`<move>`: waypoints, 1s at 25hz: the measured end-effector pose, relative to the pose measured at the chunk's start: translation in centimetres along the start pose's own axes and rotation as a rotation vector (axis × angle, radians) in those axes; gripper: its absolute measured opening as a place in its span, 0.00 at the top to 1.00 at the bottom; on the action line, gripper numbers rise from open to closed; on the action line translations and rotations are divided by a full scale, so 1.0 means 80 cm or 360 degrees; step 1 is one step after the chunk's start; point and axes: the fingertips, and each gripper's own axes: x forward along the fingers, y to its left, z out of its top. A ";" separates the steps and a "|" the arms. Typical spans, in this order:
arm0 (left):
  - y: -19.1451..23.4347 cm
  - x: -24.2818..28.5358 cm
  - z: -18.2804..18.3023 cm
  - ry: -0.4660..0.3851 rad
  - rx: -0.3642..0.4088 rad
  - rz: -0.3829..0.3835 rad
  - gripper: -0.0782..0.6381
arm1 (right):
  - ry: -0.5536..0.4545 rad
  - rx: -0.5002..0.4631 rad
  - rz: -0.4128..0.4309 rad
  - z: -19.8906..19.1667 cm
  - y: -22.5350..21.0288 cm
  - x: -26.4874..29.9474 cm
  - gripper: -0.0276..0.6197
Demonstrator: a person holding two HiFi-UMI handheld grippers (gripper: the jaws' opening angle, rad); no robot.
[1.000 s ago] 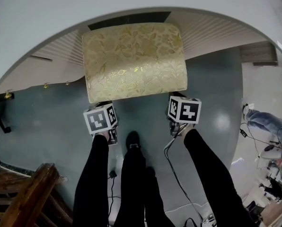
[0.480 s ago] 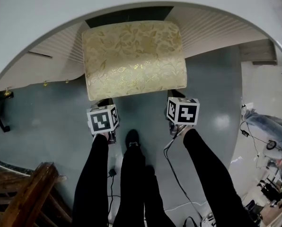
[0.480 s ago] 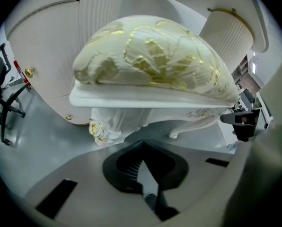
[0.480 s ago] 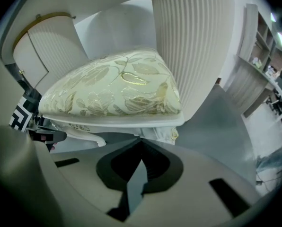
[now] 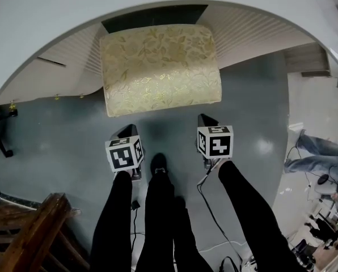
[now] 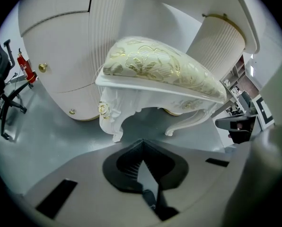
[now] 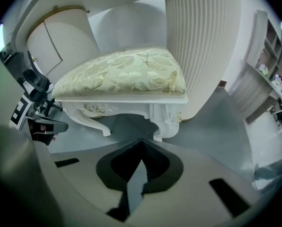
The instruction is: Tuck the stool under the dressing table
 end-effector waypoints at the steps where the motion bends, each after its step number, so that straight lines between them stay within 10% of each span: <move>1: -0.002 -0.003 -0.004 0.0002 -0.0003 -0.0001 0.88 | 0.0006 -0.0015 0.0012 -0.004 0.003 -0.002 0.95; 25: -0.028 -0.071 -0.045 -0.0013 -0.0058 -0.0022 0.88 | 0.0033 -0.0042 0.0075 -0.066 0.032 -0.068 0.95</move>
